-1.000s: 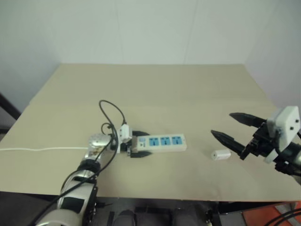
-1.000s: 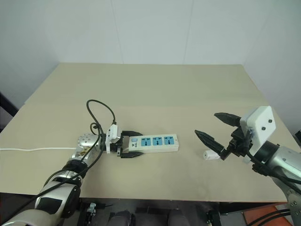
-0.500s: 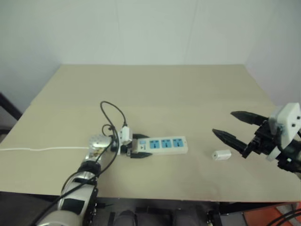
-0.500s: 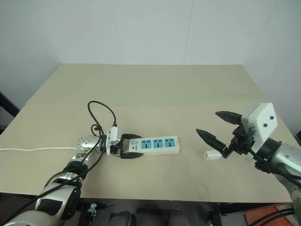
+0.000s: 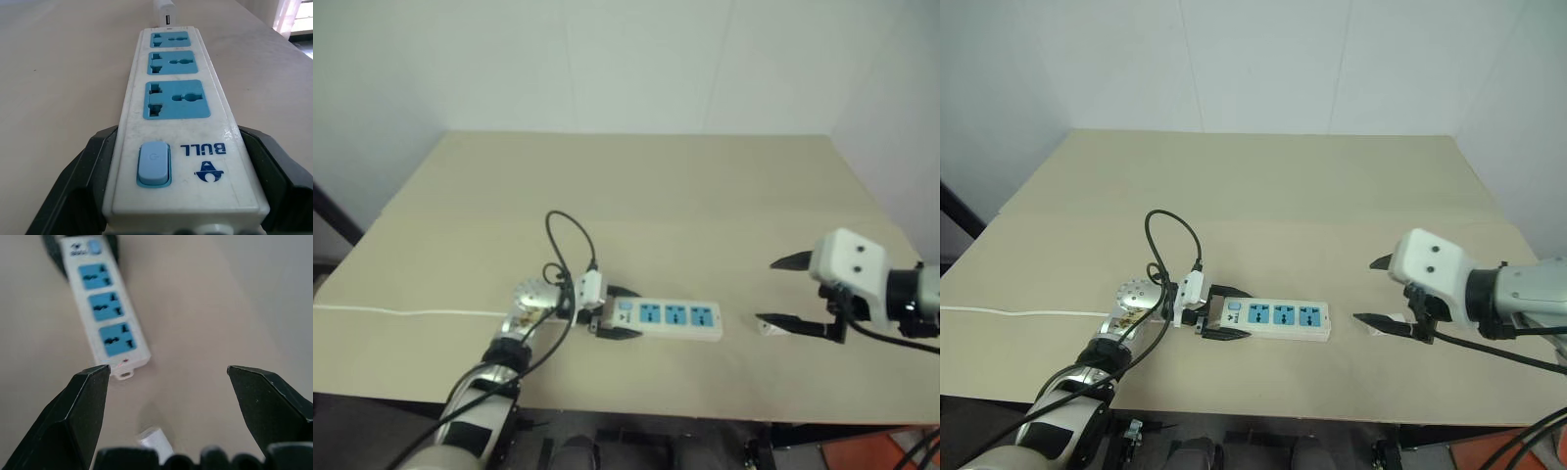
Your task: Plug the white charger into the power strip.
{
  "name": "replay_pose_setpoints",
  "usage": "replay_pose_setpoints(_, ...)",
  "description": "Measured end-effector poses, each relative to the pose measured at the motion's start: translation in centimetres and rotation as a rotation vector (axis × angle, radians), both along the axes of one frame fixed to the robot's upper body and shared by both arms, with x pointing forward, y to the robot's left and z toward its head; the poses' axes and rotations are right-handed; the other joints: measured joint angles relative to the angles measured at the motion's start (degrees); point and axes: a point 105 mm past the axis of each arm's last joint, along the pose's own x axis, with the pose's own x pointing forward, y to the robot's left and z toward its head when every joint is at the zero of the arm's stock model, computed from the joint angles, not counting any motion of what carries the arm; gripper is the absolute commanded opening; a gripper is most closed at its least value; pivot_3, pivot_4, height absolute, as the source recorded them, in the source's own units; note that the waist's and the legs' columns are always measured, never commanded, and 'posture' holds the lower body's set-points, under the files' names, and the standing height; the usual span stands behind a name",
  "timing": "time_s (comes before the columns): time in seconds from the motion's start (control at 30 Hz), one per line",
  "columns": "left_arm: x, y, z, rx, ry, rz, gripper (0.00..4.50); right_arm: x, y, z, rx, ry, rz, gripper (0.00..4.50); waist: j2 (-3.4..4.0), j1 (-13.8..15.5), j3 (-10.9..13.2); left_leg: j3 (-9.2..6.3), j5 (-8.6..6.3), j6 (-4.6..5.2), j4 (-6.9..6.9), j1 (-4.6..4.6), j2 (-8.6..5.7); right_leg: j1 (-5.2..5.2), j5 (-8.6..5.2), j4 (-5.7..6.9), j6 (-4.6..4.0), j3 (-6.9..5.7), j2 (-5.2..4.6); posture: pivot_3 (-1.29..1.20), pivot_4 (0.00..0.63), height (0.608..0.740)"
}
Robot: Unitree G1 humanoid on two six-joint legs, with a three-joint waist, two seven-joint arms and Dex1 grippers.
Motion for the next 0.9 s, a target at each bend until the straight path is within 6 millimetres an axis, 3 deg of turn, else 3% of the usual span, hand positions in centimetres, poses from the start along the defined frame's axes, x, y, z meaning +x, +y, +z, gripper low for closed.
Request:
replay_pose_setpoints(0.3,-0.2,-0.5,0.1,-0.002,0.010,-0.003,3.31,0.8,-0.2,-3.4,-0.273,0.106,0.064,4.50,0.01,0.72,-0.01,-0.01,0.00,-0.01,0.04,-0.27,0.00,-0.22,0.00,-0.06,0.00,-0.05,-0.03,0.00,0.150,0.740)
replay_pose_setpoints(0.53,-0.2,-0.5,0.1,0.003,0.017,-0.007,3.31,2.7,-1.0,-6.2,-0.407,0.156,0.081,4.50,0.01,0.72,-0.01,-0.01,0.00,-0.01,0.06,-0.31,-0.02,-0.24,0.00,-0.11,0.01,-0.07,-0.04,0.00,0.150,0.740)
replay_pose_setpoints(0.9,-0.3,-0.5,0.2,0.006,0.025,-0.005,3.31,4.4,-2.4,-7.6,-0.553,0.215,0.142,4.50,0.03,0.69,-0.02,-0.02,0.00,0.00,0.06,-0.30,-0.03,-0.24,0.00,-0.10,0.02,-0.07,-0.06,0.00,0.150,0.740)
